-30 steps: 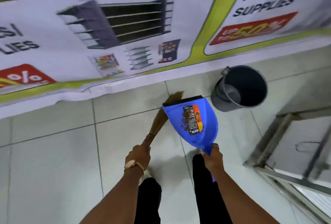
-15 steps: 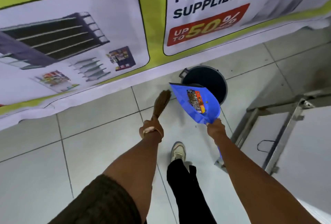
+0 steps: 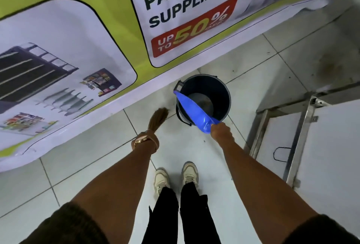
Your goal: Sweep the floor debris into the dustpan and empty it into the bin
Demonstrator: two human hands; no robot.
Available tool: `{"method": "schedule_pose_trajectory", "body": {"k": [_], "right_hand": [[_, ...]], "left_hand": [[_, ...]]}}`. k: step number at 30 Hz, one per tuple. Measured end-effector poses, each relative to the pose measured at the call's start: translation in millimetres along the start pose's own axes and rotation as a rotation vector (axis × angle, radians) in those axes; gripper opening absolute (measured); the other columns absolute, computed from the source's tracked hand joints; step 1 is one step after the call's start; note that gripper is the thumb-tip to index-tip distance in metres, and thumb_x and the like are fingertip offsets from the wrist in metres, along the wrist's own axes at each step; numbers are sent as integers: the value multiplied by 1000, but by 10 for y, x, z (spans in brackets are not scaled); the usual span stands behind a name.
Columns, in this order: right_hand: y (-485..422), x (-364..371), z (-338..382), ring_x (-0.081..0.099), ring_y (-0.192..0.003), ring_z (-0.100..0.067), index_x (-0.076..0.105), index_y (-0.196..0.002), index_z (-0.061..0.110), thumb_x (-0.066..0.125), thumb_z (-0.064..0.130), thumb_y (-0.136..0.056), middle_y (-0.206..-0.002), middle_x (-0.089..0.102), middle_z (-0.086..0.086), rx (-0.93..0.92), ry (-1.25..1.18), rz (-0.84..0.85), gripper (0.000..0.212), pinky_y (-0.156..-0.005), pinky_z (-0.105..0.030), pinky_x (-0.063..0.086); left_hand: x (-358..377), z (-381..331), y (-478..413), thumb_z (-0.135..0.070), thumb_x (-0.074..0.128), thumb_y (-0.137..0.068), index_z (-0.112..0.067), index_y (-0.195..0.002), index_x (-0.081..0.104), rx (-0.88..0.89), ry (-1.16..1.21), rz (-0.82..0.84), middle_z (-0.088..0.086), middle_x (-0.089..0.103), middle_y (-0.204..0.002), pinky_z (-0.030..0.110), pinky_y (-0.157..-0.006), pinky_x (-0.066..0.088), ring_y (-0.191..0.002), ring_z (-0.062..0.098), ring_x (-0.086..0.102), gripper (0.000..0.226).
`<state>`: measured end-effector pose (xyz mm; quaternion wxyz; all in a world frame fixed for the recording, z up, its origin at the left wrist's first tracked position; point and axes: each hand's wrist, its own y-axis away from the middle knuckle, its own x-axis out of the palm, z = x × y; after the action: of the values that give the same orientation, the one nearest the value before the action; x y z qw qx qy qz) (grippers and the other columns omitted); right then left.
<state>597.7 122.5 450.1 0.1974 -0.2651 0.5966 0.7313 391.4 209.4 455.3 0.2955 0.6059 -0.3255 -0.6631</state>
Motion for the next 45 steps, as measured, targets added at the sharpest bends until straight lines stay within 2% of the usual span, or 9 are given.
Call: {"method": "schedule_pose_trajectory", "body": {"k": [12, 20, 25, 27, 30, 33, 35, 39, 45], "right_hand": [[235, 326, -206, 54, -120, -38, 48, -130, 2, 34, 37, -101, -134, 54, -20, 58, -208, -25, 48, -100, -42, 44], [355, 478, -282, 54, -120, -38, 47, -129, 0, 33, 38, -101, -133, 54, -22, 71, -212, -13, 49, -101, -45, 43], [561, 639, -332, 52, -122, -37, 44, -130, 5, 39, 30, -100, -133, 53, -17, -100, -161, -97, 40, -100, -46, 42], [712, 736, -423, 51, -123, -35, 41, -135, 6, 44, 23, -98, -134, 53, -14, -229, -127, -118, 41, -98, -46, 44], [883, 866, -612, 52, -123, -34, 39, -138, 5, 52, 14, -92, -139, 50, -12, -374, -20, -83, 49, -97, -46, 47], [977, 1082, -852, 55, -117, -36, 43, -133, 2, 58, 16, -90, -135, 52, -13, -428, 137, -43, 48, -93, -47, 50], [919, 1310, -984, 57, -111, -37, 45, -128, 2, 60, 17, -88, -129, 55, -14, -466, 220, -14, 45, -88, -46, 51], [507, 1882, -1098, 56, -113, -37, 45, -129, 3, 59, 13, -88, -127, 55, -16, -484, 346, 53, 44, -90, -45, 51], [-635, 2913, -1107, 55, -111, -44, 42, -128, -1, 57, 8, -89, -117, 61, -24, -497, 309, 45, 42, -89, -47, 48]], "left_hand": [[170, 239, -26, -16, 41, -91, -21, -141, 41, 8, -40, 8, 14, 58, -127, 40, -97, 47, -119, 32, 56, 50], [364, 311, 36, -17, 39, -92, -26, -146, 32, -6, -22, 5, 14, 58, -125, 41, -96, 48, -117, 32, 57, 55], [484, 495, 218, -22, 33, -95, -16, -149, 19, -42, 81, -7, 16, 50, -136, 42, -99, 42, -124, 33, 52, 56], [541, 658, 342, -23, 33, -96, -10, -141, 28, -85, 151, -51, 15, 53, -133, 41, -98, 42, -121, 33, 54, 47], [640, 971, 513, -28, 34, -97, -9, -119, 41, -149, 257, -114, 15, 62, -118, 39, -90, 44, -110, 34, 60, 30], [896, 1344, 538, -36, 30, -98, -10, -114, 42, -199, 318, -156, 14, 65, -110, 40, -84, 47, -103, 36, 63, 33], [1092, 1596, 401, -37, 31, -98, -10, -115, 42, -234, 307, -176, 13, 64, -110, 41, -83, 47, -102, 36, 63, 35], [1621, 1991, -199, -30, 34, -98, -6, -117, 46, -252, 175, -135, 14, 61, -116, 43, -89, 46, -110, 34, 58, 33], [2540, 2226, -1568, -25, 38, -96, -6, -119, 47, -238, 151, -77, 17, 59, -123, 46, -95, 43, -116, 36, 56, 31]]}}
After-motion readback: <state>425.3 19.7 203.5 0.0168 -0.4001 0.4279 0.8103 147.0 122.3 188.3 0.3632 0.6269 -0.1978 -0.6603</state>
